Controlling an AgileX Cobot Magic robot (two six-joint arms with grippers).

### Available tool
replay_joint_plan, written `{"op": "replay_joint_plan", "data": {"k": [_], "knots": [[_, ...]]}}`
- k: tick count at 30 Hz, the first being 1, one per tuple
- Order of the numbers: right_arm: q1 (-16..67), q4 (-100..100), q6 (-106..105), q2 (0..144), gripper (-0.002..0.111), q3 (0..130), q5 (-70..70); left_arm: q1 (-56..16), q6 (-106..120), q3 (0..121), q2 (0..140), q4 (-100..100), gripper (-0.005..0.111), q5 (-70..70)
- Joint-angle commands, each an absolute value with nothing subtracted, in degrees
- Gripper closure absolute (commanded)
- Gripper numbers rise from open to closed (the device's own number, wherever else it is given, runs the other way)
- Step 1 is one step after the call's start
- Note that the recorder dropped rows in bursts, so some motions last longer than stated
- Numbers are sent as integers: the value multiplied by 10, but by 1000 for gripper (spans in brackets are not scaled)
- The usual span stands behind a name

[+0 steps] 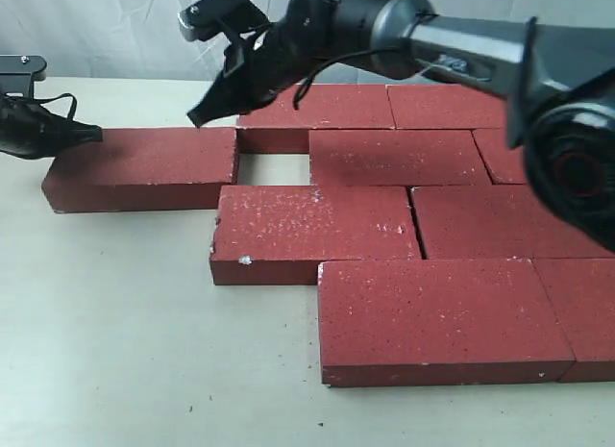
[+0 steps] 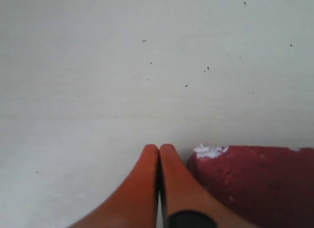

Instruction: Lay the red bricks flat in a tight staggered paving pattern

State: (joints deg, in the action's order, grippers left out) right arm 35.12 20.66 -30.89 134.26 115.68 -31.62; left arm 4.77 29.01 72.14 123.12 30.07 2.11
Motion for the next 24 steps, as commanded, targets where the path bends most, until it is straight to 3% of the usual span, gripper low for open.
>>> {"op": "replay_joint_plan", "data": {"k": [1, 4, 7, 24], "knots": [[367, 158, -222, 1483, 109, 1389, -399, 50, 285, 724, 1230, 341, 107, 38], [379, -12, -85, 1566, 109, 1530, -423, 50, 285, 724, 1230, 338, 107, 35], [379, 0, -84, 1607, 109, 1591, -454, 50, 285, 724, 1230, 338, 107, 35], [381, 6, -75, 1635, 109, 1603, -505, 50, 285, 724, 1230, 336, 107, 35]]}}
